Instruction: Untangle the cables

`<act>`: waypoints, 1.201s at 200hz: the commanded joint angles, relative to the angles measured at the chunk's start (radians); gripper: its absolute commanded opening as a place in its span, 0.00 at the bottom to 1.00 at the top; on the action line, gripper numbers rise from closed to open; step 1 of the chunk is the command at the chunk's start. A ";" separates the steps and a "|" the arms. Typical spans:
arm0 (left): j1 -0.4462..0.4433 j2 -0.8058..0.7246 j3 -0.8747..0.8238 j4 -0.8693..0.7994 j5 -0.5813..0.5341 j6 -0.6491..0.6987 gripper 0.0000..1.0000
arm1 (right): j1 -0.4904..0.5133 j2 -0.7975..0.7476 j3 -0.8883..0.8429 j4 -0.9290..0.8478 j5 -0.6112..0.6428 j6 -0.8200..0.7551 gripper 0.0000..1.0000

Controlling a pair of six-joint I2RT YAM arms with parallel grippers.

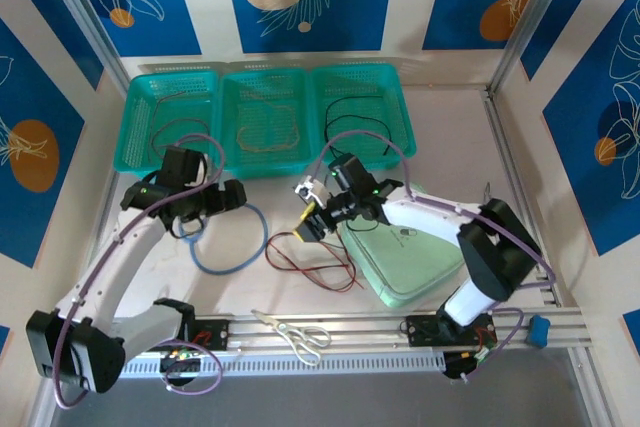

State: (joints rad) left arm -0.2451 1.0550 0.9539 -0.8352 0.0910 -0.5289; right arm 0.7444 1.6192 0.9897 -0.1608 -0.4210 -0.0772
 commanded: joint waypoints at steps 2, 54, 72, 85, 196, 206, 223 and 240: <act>0.027 -0.068 -0.057 -0.042 0.019 -0.073 0.97 | 0.045 0.076 0.110 -0.108 -0.005 -0.153 0.59; 0.036 -0.207 -0.179 -0.075 0.009 -0.132 0.96 | 0.121 0.233 0.251 -0.237 0.103 -0.165 0.53; 0.039 -0.225 -0.195 -0.082 0.012 -0.135 0.95 | 0.146 0.265 0.260 -0.236 0.141 -0.146 0.50; 0.041 -0.228 -0.199 -0.091 0.011 -0.134 0.96 | 0.156 0.295 0.277 -0.242 0.158 -0.137 0.47; 0.049 -0.282 -0.248 -0.102 0.026 -0.147 0.91 | 0.178 0.461 0.459 -0.402 0.177 -0.167 0.31; 0.051 -0.280 -0.245 -0.104 0.026 -0.145 0.90 | 0.182 0.472 0.468 -0.412 0.177 -0.170 0.31; 0.051 -0.280 -0.245 -0.101 0.029 -0.146 0.89 | 0.185 0.493 0.491 -0.430 0.181 -0.171 0.27; 0.051 -0.280 -0.245 -0.099 0.036 -0.148 0.88 | 0.188 0.520 0.525 -0.460 0.183 -0.171 0.22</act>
State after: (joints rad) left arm -0.2066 0.7853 0.7094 -0.9073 0.1047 -0.6731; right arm 0.9218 2.1002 1.4609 -0.5526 -0.2234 -0.2317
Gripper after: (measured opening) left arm 0.891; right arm 0.244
